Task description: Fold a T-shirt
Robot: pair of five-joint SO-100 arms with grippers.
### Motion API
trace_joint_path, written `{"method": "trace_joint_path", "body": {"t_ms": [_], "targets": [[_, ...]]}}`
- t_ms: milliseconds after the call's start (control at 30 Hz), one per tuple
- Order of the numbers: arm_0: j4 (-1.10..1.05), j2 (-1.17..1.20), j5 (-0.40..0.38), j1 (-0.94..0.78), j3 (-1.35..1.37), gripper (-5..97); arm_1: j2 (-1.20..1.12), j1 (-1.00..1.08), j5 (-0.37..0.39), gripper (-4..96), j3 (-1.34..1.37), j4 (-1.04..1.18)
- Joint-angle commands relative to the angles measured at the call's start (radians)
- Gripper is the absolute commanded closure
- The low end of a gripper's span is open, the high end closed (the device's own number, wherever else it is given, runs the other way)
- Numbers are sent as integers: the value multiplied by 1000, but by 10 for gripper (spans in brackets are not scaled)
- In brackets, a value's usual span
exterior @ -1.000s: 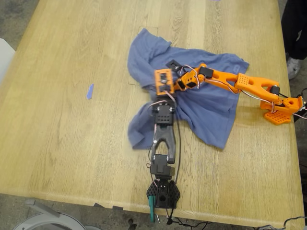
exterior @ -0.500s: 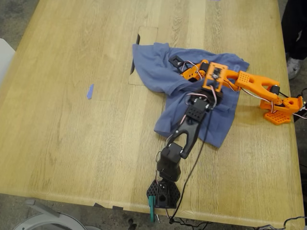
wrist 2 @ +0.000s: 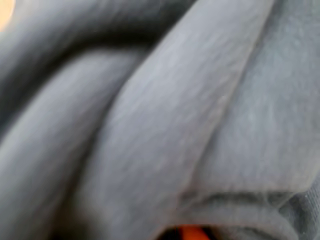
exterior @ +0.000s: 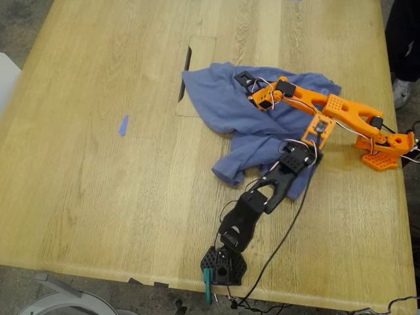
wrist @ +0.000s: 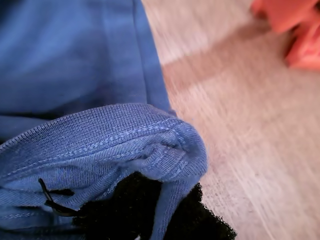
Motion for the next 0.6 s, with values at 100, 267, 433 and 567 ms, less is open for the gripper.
{"method": "trace_joint_path", "body": {"t_ms": [100,267,433,567], "targets": [[-11,-74,-17,156,-166,917,89,66,6,913,-17,-5],[18,-129,-11,135,-163,889,86,60,8,913,-18,-6],[98,-130,5,92,-176,604,89,58,6,913,-18,5],[176,-118,15,60,-235,445,94,57,5,913,-18,18]]}}
